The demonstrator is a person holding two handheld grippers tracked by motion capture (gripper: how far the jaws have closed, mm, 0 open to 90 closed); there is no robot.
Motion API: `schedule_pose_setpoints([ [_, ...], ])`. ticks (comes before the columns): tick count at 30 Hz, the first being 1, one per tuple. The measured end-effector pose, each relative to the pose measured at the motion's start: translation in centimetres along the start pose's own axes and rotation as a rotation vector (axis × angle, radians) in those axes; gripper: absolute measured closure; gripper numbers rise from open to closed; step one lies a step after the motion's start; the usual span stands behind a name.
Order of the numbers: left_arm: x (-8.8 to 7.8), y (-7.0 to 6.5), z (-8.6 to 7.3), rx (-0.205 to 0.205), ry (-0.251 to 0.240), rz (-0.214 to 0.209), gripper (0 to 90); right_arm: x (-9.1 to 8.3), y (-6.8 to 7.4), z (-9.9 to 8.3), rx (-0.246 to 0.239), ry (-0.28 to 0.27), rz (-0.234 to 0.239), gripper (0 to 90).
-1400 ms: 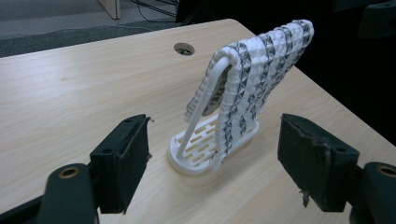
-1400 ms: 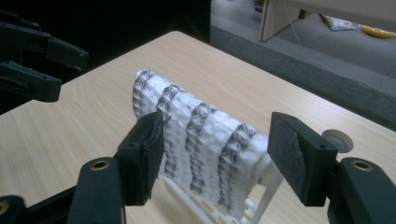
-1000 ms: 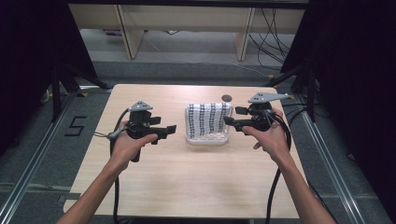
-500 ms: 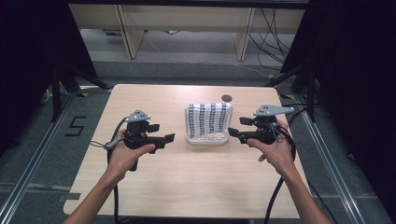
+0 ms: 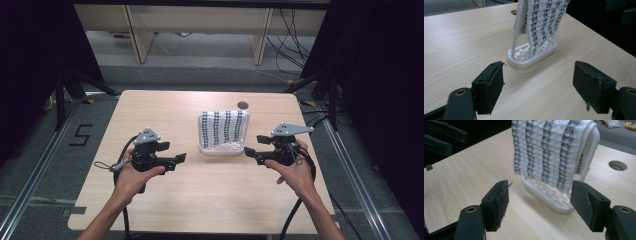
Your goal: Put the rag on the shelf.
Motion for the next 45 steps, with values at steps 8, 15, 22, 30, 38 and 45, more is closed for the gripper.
schedule_pose_setpoints([
  [8, -0.5, -0.2, -1.6, 0.014, -0.004, 0.0, 24.0, -0.6, 0.0, -1.8, -0.001, 0.023, -0.023, 31.4],
  [15, -0.9, -0.3, -2.6, 0.025, -0.004, 0.001, 24.0, -1.0, 0.3, -2.8, 0.002, 0.013, -0.025, 31.3],
  [22, -1.1, -0.4, -4.2, 0.028, 0.018, -0.003, 24.0, -1.4, 0.8, -4.2, 0.006, 0.035, -0.02, 30.7],
  [30, -1.8, -0.3, -6.9, 0.028, 0.028, -0.002, 24.0, -1.7, 1.3, -7.0, 0.025, 0.059, -0.025, 29.2],
  [38, -2.2, -0.1, -8.4, 0.047, 0.039, 0.004, 24.0, -1.4, 1.4, -9.5, 0.004, 0.098, -0.042, 28.8],
  [45, -2.3, 0.0, -9.8, 0.069, 0.067, 0.016, 23.7, -1.2, 1.5, -10.9, -0.005, 0.134, -0.041, 28.6],
])
Point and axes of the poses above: each handheld gripper's, and its own axes: x roughly forward along the jaws, z roughly out of its top, y roughly to its left, the point moved 9 cm from there along x, roughly forward along the jaws, and after that the axes turned 12 degrees about -y, right-handed, at the moved point
